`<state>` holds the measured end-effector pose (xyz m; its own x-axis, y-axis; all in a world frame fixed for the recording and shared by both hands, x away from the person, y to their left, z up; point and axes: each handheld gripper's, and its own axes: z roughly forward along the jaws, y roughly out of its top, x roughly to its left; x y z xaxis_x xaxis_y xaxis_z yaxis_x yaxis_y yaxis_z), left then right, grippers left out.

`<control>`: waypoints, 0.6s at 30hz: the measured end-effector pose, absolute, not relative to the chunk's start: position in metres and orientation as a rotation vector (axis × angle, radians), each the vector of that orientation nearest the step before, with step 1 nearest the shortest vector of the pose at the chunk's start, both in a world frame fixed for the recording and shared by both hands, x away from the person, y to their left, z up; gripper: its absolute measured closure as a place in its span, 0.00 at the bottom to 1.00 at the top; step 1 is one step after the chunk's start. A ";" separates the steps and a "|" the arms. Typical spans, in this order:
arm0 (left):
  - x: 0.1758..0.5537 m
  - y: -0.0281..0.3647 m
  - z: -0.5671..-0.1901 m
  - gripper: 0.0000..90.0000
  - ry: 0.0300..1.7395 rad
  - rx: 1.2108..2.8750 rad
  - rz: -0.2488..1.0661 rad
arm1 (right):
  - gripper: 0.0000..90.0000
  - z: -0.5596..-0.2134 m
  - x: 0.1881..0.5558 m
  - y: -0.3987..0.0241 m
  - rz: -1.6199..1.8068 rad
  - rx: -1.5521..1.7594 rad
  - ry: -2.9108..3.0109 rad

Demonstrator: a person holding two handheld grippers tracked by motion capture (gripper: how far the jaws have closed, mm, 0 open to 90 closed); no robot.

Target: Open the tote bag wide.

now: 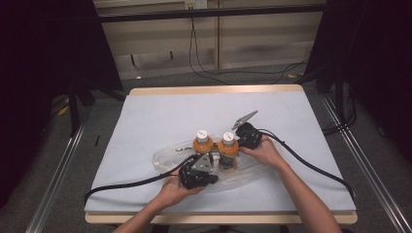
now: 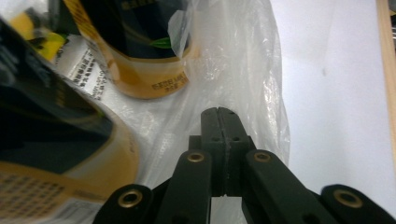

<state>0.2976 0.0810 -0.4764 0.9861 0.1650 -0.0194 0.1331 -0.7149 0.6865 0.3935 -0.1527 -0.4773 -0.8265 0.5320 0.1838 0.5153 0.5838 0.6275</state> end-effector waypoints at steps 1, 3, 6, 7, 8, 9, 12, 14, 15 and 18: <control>0.297 0.081 -0.477 1.00 0.208 2.371 0.039 | 1.00 -0.477 0.394 -0.153 1.084 0.922 2.773; 0.297 0.082 -0.477 1.00 0.208 2.366 0.025 | 1.00 -0.477 0.394 -0.152 1.082 0.933 2.769; 0.297 0.083 -0.478 1.00 0.208 2.354 0.011 | 1.00 -0.478 0.396 -0.152 1.090 0.938 2.753; 0.296 0.083 -0.478 1.00 0.208 2.363 0.007 | 1.00 -0.478 0.397 -0.151 1.089 0.942 2.747; 0.295 0.084 -0.477 1.00 0.194 2.377 0.010 | 1.00 -0.478 0.398 -0.151 1.086 0.938 2.745; 0.294 0.083 -0.478 1.00 0.196 2.353 0.006 | 1.00 -0.478 0.398 -0.150 1.078 0.945 2.738; 0.291 0.083 -0.478 1.00 0.201 2.350 -0.007 | 1.00 -0.478 0.400 -0.149 1.074 0.957 2.735; 0.290 0.084 -0.478 1.00 0.199 2.359 -0.011 | 1.00 -0.477 0.401 -0.148 1.065 0.945 2.731; 0.289 0.084 -0.478 1.00 0.193 2.361 -0.009 | 1.00 -0.477 0.401 -0.147 1.055 0.942 2.730; 0.287 0.084 -0.478 1.00 0.192 2.360 -0.019 | 1.00 -0.477 0.403 -0.146 1.053 0.952 2.722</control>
<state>0.2873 0.0836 -0.4776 0.9886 0.1335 -0.0702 0.1445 -0.7043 0.6951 0.4032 -0.1455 -0.4772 -0.8054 0.5737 0.1488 0.5246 0.5732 0.6295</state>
